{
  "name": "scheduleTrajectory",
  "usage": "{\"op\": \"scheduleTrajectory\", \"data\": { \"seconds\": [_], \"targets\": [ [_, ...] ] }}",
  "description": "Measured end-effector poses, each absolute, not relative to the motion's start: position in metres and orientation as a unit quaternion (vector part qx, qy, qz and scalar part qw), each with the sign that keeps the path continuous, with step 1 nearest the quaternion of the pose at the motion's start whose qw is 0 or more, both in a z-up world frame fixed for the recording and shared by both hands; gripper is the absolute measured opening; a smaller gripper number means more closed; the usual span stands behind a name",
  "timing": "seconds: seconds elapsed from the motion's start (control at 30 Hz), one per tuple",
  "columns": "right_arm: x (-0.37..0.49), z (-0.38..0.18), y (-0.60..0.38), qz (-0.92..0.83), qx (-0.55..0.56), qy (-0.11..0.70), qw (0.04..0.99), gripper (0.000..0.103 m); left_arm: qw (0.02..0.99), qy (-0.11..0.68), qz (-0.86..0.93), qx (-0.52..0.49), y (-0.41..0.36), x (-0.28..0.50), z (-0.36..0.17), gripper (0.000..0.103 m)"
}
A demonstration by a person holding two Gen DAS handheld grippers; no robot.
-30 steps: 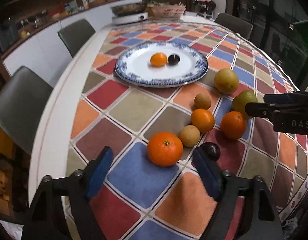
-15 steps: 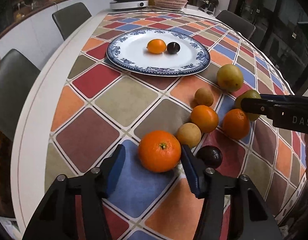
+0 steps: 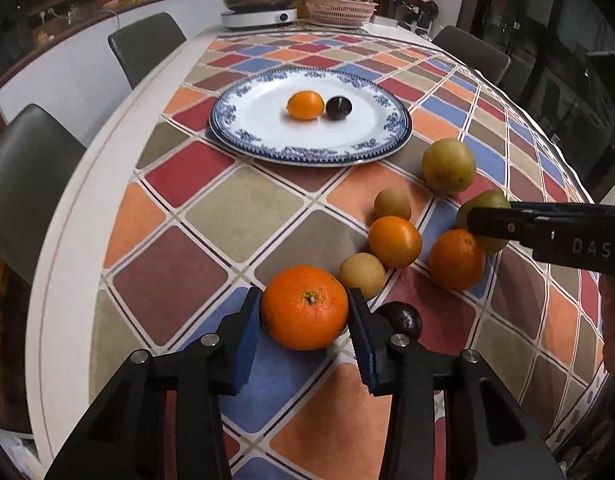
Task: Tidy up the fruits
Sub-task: 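Grasp the large mandarin with the left gripper while the right grasps the green pomelo, then lower the mandarin and green pomelo onto the plate and open both grippers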
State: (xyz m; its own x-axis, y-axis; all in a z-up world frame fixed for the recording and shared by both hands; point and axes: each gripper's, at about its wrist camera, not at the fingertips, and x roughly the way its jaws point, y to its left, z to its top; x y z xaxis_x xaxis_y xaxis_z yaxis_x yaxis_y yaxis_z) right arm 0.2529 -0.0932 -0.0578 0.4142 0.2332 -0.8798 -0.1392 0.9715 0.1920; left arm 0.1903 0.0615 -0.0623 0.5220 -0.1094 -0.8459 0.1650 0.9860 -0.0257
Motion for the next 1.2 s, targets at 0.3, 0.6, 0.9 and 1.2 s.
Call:
{"op": "scheduleTrajectory", "data": {
  "seconds": [0.3, 0.6, 0.9, 1.2],
  "targets": [
    [0.250, -0.059, -0.101, 0.122, 0.065, 0.525, 0.840, 0.050, 0.879, 0.471, -0.076, 0.020, 0.056, 0.188, -0.050, 0.041],
    [0.245, -0.051, -0.105, 0.134, 0.065, 0.508, 0.848, 0.050, 0.886, 0.458, -0.075, 0.017, 0.052, 0.188, -0.037, 0.041],
    [0.244, -0.022, -0.105, 0.151, 0.053, 0.467, 0.870, 0.050, 0.904, 0.420, -0.074, 0.011, 0.050, 0.189, -0.010, 0.041],
    [0.258, 0.007, -0.103, 0.168, 0.039, 0.429, 0.887, 0.050, 0.919, 0.389, -0.070, 0.013, 0.051, 0.205, 0.016, 0.041]
  ]
}}
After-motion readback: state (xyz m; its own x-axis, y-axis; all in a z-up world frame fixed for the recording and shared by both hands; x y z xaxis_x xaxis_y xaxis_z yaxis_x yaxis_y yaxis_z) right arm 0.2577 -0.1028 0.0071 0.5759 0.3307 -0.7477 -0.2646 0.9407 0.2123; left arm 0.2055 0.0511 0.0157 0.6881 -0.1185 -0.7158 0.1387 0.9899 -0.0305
